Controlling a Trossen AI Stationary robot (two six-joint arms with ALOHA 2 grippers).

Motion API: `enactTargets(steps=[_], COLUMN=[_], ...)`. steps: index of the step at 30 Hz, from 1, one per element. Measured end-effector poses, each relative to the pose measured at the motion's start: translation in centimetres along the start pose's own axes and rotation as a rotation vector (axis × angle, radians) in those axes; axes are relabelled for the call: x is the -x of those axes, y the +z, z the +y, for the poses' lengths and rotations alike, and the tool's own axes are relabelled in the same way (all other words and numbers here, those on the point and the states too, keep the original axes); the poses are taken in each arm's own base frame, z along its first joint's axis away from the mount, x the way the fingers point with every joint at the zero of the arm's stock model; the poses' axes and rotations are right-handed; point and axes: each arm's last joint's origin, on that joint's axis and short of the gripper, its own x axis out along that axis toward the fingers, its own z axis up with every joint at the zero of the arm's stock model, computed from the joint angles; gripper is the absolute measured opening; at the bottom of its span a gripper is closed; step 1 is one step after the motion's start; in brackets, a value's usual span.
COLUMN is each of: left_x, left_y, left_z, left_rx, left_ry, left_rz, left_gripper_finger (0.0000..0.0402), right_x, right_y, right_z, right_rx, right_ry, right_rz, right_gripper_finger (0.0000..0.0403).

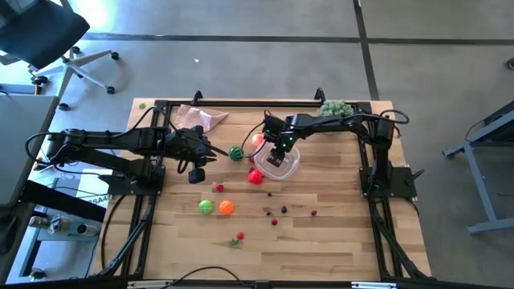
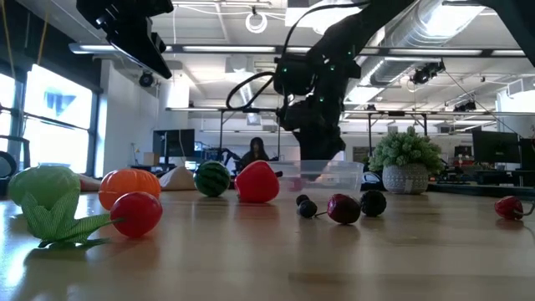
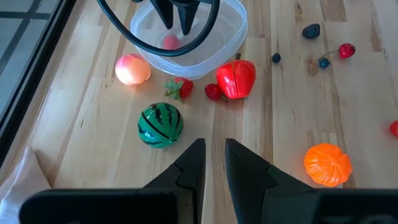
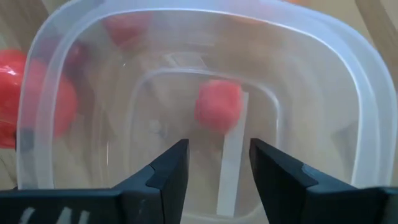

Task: Pick and placing Produce into tupperware
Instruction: Put the cherry into the transparent bin

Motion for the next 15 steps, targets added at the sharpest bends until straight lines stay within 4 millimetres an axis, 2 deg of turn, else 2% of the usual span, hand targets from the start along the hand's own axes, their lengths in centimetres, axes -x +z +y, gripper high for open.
enactTargets(steps=[3,8,12,15], left_x=[0.0,0.0,0.0,0.0], left_y=[0.0,0.0,0.0,0.0], left_z=[0.0,0.0,0.0,0.0], left_rx=[0.0,0.0,0.0,0.0], left_ry=[0.0,0.0,0.0,0.0], left_rz=[0.0,0.0,-0.001,-0.001], left_gripper_finger=[0.0051,0.0051,0.0051,0.0051], right_x=[0.6,3.5,7.3,10.5], right_y=[0.3,1.2,1.1,0.2], right_z=[0.2,1.2,2.2,3.1], right_rx=[0.003,0.033,0.053,0.062], right_ry=[0.006,0.012,0.01,0.007], right_rz=[-0.01,-0.053,-0.08,-0.115], right_gripper_finger=[0.0161,0.0161,0.0161,0.0161])
